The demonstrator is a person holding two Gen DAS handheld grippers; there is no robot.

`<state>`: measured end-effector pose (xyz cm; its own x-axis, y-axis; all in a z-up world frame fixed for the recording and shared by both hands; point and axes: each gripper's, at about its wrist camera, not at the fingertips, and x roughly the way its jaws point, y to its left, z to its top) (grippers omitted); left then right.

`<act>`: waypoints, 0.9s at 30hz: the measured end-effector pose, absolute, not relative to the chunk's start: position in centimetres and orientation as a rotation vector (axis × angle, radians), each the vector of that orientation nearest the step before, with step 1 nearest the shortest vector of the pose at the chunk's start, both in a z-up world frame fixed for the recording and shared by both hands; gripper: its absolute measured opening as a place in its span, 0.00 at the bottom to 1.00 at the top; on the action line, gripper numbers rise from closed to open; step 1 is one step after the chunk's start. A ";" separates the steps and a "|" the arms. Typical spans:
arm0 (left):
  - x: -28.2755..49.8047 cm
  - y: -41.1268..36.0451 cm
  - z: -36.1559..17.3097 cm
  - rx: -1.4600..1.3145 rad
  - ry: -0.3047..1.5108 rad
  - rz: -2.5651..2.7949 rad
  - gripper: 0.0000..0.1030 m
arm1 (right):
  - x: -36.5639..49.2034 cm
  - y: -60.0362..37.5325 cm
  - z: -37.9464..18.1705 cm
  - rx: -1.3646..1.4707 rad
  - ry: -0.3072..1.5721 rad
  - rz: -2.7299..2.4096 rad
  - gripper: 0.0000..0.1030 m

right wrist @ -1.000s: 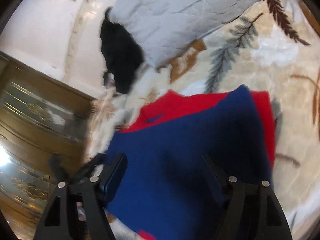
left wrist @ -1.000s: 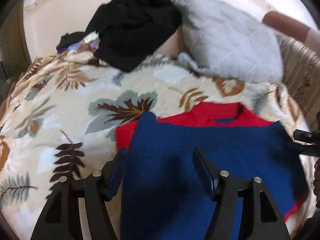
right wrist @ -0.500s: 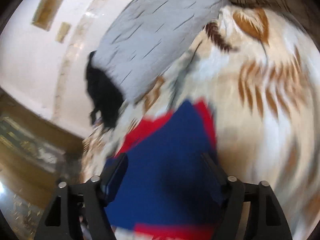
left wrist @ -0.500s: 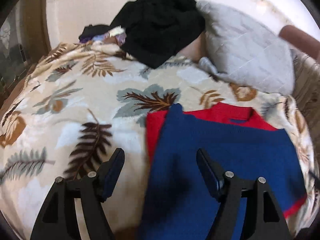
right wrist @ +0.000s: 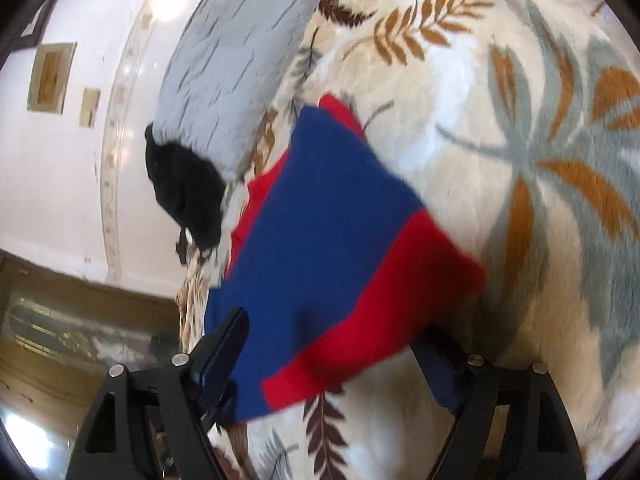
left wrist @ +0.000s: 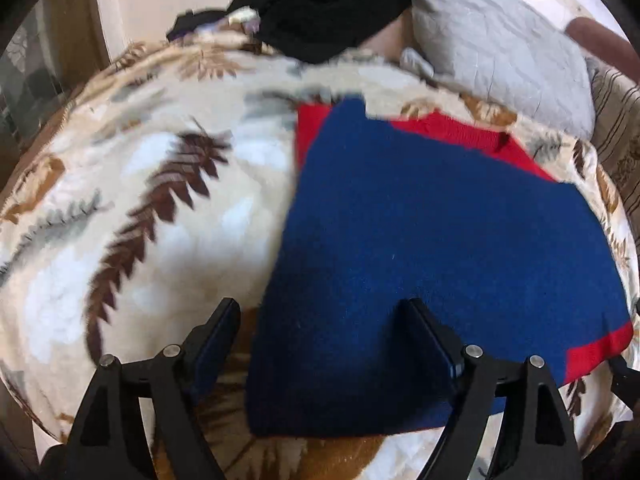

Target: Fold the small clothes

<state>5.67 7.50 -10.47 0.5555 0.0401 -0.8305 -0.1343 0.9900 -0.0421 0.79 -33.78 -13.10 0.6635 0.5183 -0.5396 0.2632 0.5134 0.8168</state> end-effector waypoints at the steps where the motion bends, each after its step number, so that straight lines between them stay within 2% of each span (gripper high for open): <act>1: 5.5 7.4 -10.2 -0.085 0.960 0.108 0.83 | 0.9 -33.8 -13.0 1.047 0.865 0.175 0.74; 2: 5.5 7.3 -10.3 -0.067 0.959 0.112 0.83 | 1.0 -33.9 -12.9 1.025 0.864 0.160 0.65; 3: 5.6 7.1 -10.7 -0.041 0.975 0.120 0.83 | 1.5 -33.9 -13.2 0.998 0.890 0.139 0.38; 4: 6.0 7.0 -11.7 -0.011 1.018 0.124 0.83 | 1.8 -34.0 -13.8 0.996 0.918 0.127 0.21; 5: 6.1 7.2 -12.3 -0.017 1.024 0.113 0.83 | 1.8 -34.2 -14.3 1.001 0.925 0.125 0.20; 6: 5.9 7.5 -12.2 -0.037 1.011 0.112 0.83 | 1.8 -34.3 -14.3 0.982 0.927 0.119 0.14; 9: 5.6 7.8 -10.9 -0.068 1.004 0.125 0.82 | 1.1 -34.3 -13.1 0.910 0.906 0.099 0.13; 12: 4.3 7.6 -8.9 -0.047 0.895 0.101 0.82 | 0.7 -34.6 -13.0 0.900 0.906 0.111 0.19; 13: 4.3 7.4 -9.3 -0.025 0.890 0.098 0.82 | 0.8 -34.7 -13.3 0.899 0.915 0.108 0.28; 15: 5.1 7.2 -11.6 0.036 0.983 0.115 0.83 | 0.8 -34.9 -13.7 0.922 0.906 0.121 0.31; 17: 5.1 7.8 -12.1 -0.021 0.959 0.111 0.83 | 1.0 -34.9 -13.3 0.927 0.914 0.118 0.35; 19: 5.3 7.9 -11.9 -0.039 0.975 0.112 0.83 | 1.9 -34.4 -12.7 0.890 0.931 0.137 0.59; 23: 5.2 7.8 -12.1 -0.035 0.968 0.109 0.84 | 3.4 -32.7 -11.1 0.724 1.011 0.080 0.60; 27: 4.9 7.9 -12.2 -0.047 0.974 0.109 0.84 | 2.7 -32.9 -11.1 0.719 1.034 0.044 0.60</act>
